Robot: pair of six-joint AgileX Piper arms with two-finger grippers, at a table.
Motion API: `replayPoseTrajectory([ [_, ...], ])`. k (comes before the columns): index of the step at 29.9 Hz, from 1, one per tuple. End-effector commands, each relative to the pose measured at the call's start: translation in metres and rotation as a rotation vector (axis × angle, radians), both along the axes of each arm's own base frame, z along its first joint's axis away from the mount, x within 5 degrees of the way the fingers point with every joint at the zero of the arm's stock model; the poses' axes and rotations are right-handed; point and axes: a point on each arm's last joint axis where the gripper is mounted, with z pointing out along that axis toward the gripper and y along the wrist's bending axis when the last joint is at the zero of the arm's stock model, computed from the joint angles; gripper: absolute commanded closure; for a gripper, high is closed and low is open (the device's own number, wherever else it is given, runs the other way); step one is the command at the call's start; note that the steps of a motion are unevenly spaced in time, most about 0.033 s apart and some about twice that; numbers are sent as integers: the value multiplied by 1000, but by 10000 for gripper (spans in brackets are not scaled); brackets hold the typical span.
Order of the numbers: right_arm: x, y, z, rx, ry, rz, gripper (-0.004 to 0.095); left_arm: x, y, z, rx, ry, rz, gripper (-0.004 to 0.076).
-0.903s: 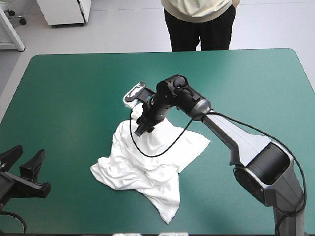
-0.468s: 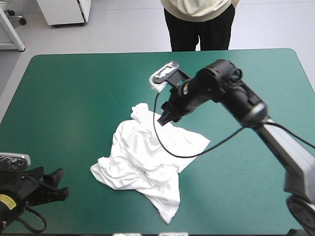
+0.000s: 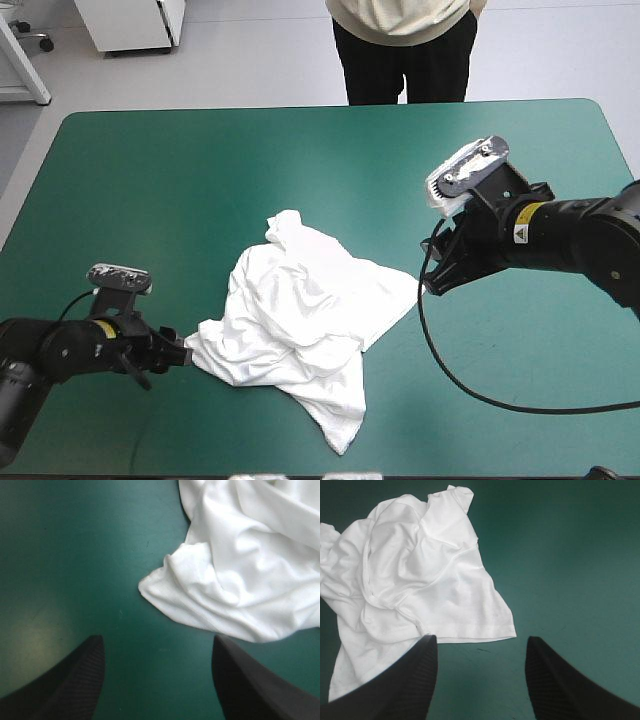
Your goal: Fold the cloth
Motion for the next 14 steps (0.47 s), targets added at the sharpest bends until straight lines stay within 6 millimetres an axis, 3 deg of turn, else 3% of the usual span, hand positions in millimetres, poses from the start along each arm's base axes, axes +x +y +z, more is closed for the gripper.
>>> replayPoseTrajectory([
  [1, -11, -10, 12, 36, -47, -23, 409, 28, -7, -9, -9, 15, -18, 257],
  [7, -12, -11, 13, 41, -50, -25, 409, 61, -12, -39, 9, 106, -6, 257],
  [14, -12, -11, 13, 40, -50, -26, 409, 81, -16, -67, 32, 193, -27, 258],
])
